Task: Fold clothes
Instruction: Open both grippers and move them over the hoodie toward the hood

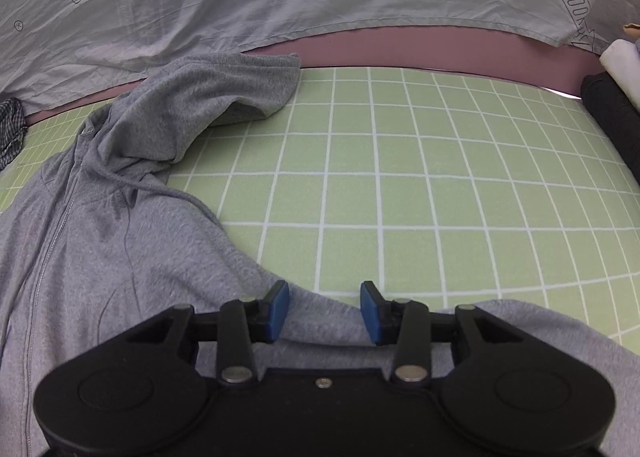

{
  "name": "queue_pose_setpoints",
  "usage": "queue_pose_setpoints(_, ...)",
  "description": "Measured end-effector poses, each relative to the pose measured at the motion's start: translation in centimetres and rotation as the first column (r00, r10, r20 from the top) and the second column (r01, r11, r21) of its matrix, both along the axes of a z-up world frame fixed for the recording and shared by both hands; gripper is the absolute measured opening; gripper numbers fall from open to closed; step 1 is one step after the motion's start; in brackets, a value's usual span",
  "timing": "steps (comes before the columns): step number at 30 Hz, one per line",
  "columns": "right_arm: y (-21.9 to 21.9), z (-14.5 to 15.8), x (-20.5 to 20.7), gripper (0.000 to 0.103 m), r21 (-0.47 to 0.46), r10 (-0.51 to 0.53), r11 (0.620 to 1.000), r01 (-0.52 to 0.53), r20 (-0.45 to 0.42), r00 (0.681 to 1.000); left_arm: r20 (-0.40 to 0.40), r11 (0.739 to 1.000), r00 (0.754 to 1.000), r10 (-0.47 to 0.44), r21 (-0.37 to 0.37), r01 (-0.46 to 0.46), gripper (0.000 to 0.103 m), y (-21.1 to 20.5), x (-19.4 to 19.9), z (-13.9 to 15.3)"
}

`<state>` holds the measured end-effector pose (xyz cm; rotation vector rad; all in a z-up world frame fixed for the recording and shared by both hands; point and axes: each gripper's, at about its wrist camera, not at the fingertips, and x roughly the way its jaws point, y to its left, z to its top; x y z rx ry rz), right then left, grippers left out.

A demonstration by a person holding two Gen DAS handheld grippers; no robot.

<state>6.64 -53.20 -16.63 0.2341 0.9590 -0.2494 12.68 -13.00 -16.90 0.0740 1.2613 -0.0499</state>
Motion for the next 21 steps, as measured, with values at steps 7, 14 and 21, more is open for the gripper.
queue_pose_setpoints(7,2.6,0.4,-2.0,0.041,0.006,0.067,0.998,-0.067,-0.023,0.997,0.008,1.000,1.000,-0.016,-0.016,0.017,0.103,0.0,0.0,-0.2)
queue_pose_setpoints(14,2.1,1.7,0.3,0.037,-0.004,0.024,1.000,-0.024,0.051,0.998,0.017,0.999,0.999,-0.027,-0.019,0.027,0.103,0.1,0.0,-0.1)
queue_pose_setpoints(21,1.9,1.1,4.3,0.033,-0.025,0.055,0.998,-0.054,0.050,0.997,0.022,0.999,0.999,-0.036,-0.021,0.037,0.103,0.6,0.0,0.2)
